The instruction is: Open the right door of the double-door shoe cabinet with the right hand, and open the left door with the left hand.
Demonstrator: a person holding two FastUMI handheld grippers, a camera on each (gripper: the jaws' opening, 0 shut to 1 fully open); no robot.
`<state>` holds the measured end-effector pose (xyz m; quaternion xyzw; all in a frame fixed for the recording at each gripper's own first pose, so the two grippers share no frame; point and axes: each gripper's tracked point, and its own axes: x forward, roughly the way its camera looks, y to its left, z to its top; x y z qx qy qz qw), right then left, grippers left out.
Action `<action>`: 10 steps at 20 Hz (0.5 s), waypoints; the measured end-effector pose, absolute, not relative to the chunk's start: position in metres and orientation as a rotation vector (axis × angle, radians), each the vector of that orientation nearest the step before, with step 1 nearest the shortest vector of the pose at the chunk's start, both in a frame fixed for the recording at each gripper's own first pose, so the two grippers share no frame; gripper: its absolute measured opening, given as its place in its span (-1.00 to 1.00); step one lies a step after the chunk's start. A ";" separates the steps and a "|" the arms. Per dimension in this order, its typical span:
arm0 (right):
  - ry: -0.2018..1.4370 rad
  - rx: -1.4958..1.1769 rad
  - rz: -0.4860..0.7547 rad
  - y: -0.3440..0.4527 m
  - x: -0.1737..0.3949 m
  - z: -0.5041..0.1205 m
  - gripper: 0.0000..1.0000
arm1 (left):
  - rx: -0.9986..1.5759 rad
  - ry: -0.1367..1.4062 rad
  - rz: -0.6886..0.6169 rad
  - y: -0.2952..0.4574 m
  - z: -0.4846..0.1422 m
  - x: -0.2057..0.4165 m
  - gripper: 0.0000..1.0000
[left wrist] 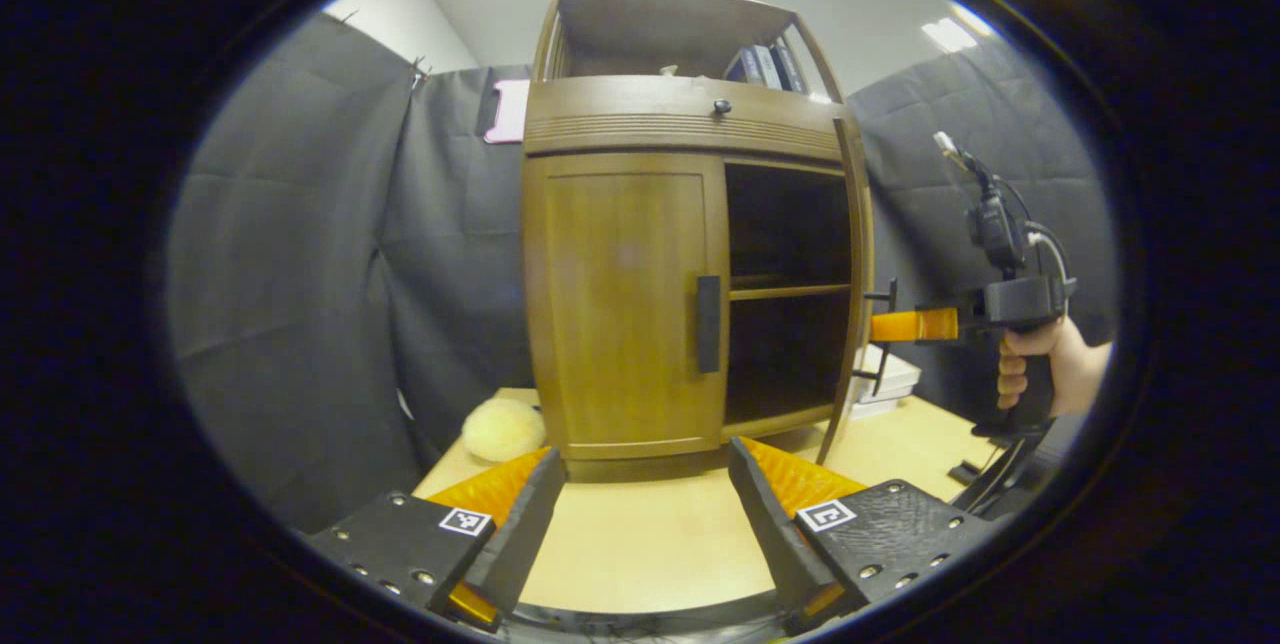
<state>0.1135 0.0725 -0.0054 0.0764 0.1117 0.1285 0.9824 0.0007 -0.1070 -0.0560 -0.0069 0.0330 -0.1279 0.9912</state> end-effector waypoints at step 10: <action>0.246 0.213 0.186 0.027 0.095 -0.009 -0.82 | -0.024 0.096 -0.320 -0.109 -0.059 0.009 0.89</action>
